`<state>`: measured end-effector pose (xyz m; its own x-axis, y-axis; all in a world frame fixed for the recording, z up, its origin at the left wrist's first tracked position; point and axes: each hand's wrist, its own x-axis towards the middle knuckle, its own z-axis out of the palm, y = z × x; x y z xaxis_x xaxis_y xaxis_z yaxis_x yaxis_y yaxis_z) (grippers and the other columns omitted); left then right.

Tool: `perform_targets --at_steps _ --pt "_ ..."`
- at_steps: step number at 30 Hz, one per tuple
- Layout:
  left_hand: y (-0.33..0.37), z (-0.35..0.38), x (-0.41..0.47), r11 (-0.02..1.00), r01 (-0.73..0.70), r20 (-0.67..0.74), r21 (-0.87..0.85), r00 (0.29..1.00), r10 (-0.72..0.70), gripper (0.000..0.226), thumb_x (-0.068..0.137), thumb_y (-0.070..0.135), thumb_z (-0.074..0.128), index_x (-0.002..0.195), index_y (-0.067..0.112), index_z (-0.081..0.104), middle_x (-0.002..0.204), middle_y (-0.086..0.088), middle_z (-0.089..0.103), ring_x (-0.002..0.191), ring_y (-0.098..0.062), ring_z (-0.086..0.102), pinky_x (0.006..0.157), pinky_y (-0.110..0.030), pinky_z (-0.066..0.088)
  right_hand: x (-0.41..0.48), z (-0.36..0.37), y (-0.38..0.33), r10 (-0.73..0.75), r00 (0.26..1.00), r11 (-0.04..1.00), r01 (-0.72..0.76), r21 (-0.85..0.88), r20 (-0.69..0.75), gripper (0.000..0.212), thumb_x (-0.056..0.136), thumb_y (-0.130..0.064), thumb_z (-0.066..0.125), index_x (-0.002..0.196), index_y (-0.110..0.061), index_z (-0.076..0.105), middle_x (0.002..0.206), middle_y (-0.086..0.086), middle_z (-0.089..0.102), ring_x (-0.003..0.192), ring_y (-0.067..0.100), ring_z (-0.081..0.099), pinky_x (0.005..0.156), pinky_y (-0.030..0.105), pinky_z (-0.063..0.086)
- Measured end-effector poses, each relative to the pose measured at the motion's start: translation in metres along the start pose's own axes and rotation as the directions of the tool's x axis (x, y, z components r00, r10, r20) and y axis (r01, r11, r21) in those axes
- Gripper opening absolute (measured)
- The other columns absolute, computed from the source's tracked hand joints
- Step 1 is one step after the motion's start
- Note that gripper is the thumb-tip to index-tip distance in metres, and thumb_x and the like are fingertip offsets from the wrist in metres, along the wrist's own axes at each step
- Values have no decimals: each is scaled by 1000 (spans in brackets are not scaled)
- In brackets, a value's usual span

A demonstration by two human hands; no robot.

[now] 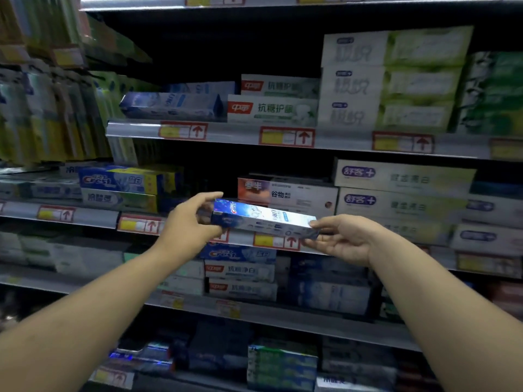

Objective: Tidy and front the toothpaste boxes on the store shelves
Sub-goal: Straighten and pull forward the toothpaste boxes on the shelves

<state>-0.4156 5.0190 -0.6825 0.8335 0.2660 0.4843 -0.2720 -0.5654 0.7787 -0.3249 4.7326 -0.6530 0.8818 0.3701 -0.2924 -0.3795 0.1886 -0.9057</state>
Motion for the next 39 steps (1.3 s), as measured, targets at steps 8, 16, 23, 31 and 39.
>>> perform_targets --at_steps 8,16,23,31,39 --pt "12 79 -23 958 229 4 -174 973 -231 40 78 11 82 111 26 65 100 5 71 88 -16 69 66 -24 47 -9 -53 16 -46 999 996 47 72 -11 27 90 14 63 116 19 59 110 31 70 102 42 72 76 43 64" --pt "-10 153 -69 929 226 -71 -292 964 -257 68 87 20 75 147 33 44 130 7 59 111 -8 60 96 -33 51 3 -112 69 18 998 985 -8 173 -55 10 90 10 65 100 11 64 85 24 74 109 38 69 81 42 62" --pt "-40 219 -84 881 328 -32 -341 933 -359 58 101 24 54 156 28 35 135 4 39 95 -11 63 74 -16 46 17 -159 106 61 982 975 -21 221 -176 29 91 11 63 119 18 60 114 30 63 107 39 68 72 39 64" --pt "-55 259 -65 929 293 -139 -225 934 -328 49 99 22 63 141 -1 52 124 -6 41 90 11 58 75 -7 47 49 -176 128 -187 878 979 204 -9 -441 36 90 11 66 124 10 54 124 24 64 101 32 71 87 41 62" --pt "-58 268 -39 921 301 -196 -245 915 -352 33 92 18 65 63 11 53 70 -5 47 56 -15 44 56 -28 34 65 -173 129 -478 635 874 270 -405 -607 14 96 -6 64 91 -19 60 96 6 69 87 29 70 73 40 61"
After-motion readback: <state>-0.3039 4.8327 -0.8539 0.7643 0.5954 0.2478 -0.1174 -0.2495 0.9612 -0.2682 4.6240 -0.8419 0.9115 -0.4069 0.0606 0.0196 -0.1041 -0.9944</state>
